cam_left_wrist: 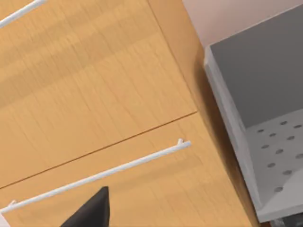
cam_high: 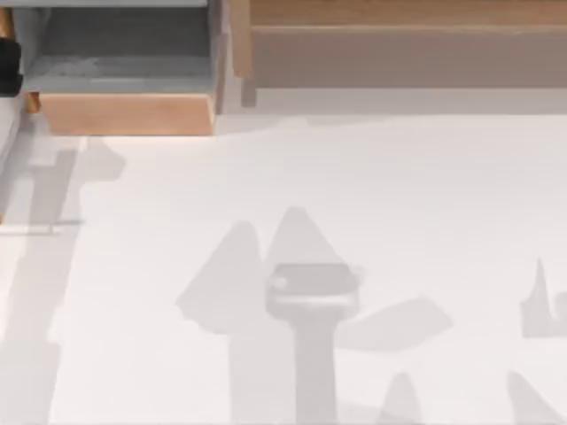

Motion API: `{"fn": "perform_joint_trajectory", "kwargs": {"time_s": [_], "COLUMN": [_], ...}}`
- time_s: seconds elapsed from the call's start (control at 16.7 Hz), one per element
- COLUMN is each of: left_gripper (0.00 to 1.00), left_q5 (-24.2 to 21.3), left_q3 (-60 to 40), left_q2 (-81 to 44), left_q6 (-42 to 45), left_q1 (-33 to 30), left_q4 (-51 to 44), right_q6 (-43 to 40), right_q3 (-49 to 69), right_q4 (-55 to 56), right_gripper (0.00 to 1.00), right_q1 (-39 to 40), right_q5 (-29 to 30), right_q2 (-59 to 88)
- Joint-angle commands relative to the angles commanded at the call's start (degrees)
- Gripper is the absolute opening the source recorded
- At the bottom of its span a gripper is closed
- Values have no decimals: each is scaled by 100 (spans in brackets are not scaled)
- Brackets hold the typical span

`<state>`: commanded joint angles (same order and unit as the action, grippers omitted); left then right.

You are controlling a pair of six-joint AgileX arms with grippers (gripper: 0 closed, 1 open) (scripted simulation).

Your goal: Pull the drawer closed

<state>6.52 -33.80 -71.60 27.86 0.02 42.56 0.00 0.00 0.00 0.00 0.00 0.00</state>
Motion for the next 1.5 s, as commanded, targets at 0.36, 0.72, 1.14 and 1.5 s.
{"fn": "perform_joint_trajectory", "kwargs": {"time_s": [0.36, 0.72, 1.14, 1.5], "left_gripper": [100, 100, 100, 100], "left_q5": [-1987, -3819, -4989, -4990], "left_q3": [528, 904, 879, 863], "left_q2": [-1276, -2789, -4213, -4244], "left_q6": [2533, 4873, 6299, 6323], "left_q1": [2280, 3850, 4123, 4094], "left_q4": [2058, 3740, 4556, 4548], "right_q6": [0, 0, 0, 0], "right_q3": [0, 0, 0, 0], "right_q4": [0, 0, 0, 0], "right_gripper": [100, 100, 100, 100], "right_q1": [0, 0, 0, 0], "right_q5": [0, 0, 0, 0], "right_q2": [0, 0, 0, 0]}}
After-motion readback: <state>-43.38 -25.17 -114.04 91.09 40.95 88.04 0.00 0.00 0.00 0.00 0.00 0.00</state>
